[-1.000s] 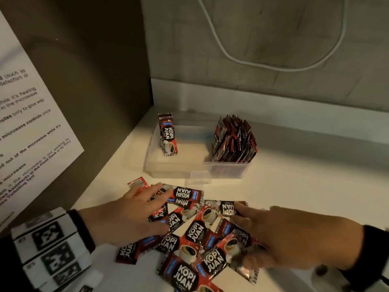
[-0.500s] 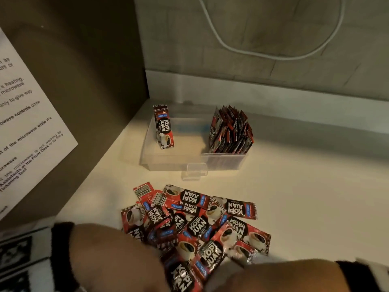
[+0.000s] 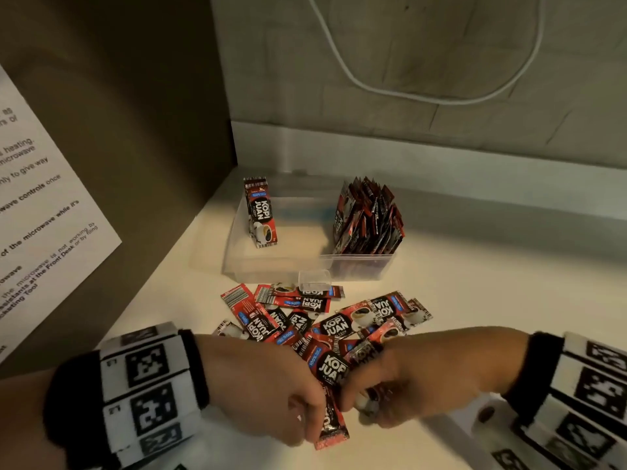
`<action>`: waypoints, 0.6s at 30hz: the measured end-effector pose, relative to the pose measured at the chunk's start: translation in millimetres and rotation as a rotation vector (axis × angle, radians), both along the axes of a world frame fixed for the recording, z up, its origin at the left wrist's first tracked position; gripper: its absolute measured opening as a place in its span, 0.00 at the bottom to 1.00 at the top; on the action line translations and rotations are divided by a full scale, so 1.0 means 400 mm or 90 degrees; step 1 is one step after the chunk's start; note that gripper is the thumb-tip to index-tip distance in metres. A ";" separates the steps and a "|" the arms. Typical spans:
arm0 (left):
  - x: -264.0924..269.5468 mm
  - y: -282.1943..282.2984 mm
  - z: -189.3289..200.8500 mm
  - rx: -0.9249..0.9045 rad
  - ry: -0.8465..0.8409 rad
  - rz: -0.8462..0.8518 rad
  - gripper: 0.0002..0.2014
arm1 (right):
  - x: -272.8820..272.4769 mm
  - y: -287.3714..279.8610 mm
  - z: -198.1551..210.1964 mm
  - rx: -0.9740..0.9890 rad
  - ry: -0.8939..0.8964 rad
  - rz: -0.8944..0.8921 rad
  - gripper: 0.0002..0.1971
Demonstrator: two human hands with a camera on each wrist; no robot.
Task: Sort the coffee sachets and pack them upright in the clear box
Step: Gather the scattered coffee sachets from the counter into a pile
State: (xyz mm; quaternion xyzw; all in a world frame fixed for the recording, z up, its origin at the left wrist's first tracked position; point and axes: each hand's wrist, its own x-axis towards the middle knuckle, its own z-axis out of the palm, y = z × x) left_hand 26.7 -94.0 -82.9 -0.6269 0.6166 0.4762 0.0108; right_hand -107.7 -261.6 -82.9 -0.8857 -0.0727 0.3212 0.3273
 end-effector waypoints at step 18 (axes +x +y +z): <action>0.129 -0.020 -0.021 -0.214 -0.370 0.080 0.25 | 0.029 -0.041 0.033 -0.388 -0.195 -0.039 0.19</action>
